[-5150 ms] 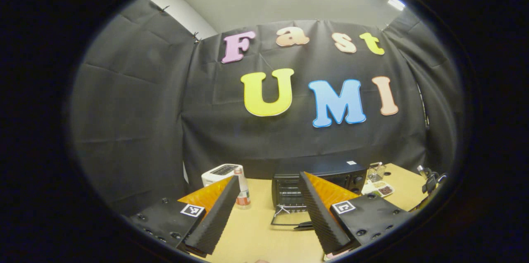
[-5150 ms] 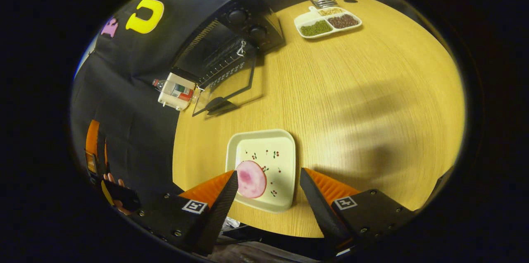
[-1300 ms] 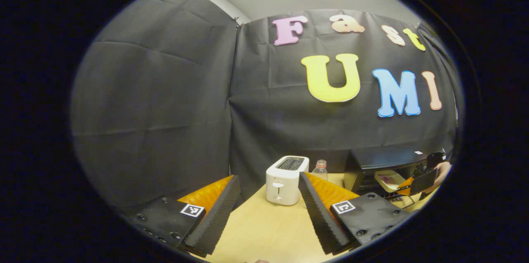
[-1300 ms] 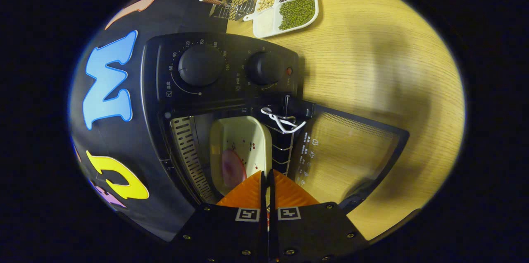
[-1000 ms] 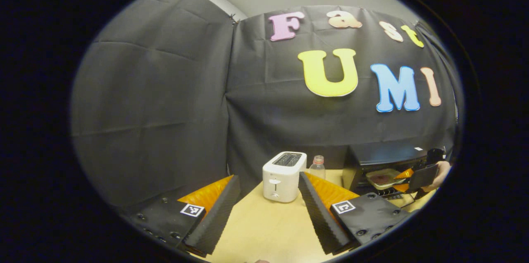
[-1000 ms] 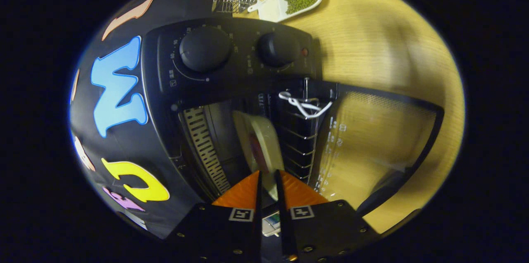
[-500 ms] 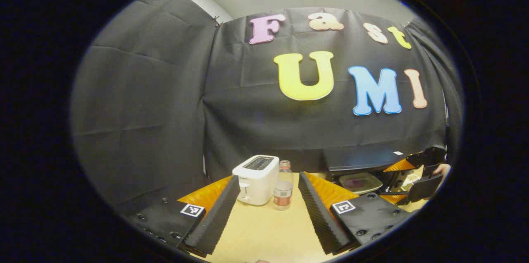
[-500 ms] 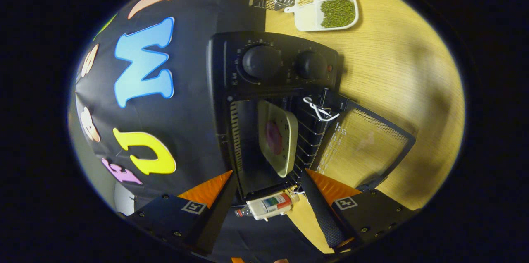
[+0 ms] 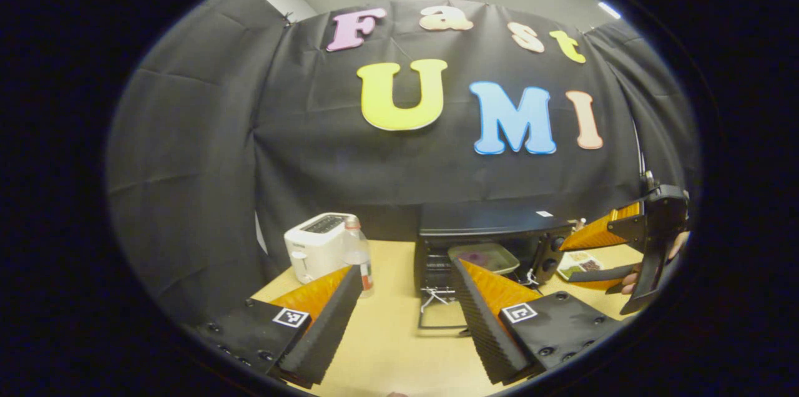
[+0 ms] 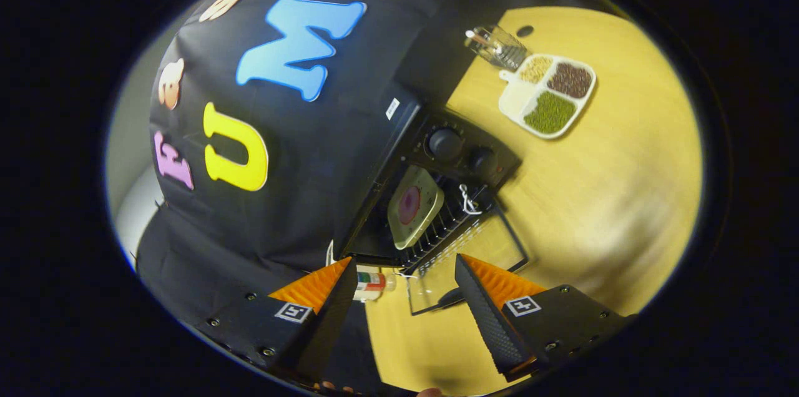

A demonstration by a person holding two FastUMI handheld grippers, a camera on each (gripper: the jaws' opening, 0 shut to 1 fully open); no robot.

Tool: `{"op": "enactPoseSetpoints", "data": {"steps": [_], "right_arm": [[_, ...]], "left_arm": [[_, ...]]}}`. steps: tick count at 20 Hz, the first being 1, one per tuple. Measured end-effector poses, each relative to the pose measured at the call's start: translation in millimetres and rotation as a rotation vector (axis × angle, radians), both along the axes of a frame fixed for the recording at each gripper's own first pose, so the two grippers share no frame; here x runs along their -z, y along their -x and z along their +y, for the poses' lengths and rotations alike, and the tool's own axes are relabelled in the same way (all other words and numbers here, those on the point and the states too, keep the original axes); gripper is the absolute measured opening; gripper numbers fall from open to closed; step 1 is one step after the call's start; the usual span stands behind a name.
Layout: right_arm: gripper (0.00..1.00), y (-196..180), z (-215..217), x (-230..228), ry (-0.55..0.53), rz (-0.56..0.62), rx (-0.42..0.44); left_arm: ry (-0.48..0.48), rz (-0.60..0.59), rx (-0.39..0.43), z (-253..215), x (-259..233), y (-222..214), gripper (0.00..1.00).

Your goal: Open the electric oven with the left hand, put the food in, and close the electric oven.

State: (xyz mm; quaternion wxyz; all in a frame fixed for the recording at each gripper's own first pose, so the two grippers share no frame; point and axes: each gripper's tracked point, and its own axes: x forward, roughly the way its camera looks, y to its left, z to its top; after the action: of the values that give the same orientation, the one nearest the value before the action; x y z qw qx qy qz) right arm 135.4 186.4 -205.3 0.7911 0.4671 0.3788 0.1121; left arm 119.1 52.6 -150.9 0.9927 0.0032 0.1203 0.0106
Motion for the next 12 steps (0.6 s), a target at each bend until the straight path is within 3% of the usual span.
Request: {"op": "enactPoseSetpoints", "data": {"steps": [5,12], "right_arm": [[0.97,22,-47,-19,0.161,-0.113,-0.031],[0.97,49,-119,-41,0.448,-0.257,-0.028]], "left_arm": [[0.033,0.108,0.066,-47,50,2,0.96],[0.081,0.313,0.147,-103,135,8,1.0]]}}
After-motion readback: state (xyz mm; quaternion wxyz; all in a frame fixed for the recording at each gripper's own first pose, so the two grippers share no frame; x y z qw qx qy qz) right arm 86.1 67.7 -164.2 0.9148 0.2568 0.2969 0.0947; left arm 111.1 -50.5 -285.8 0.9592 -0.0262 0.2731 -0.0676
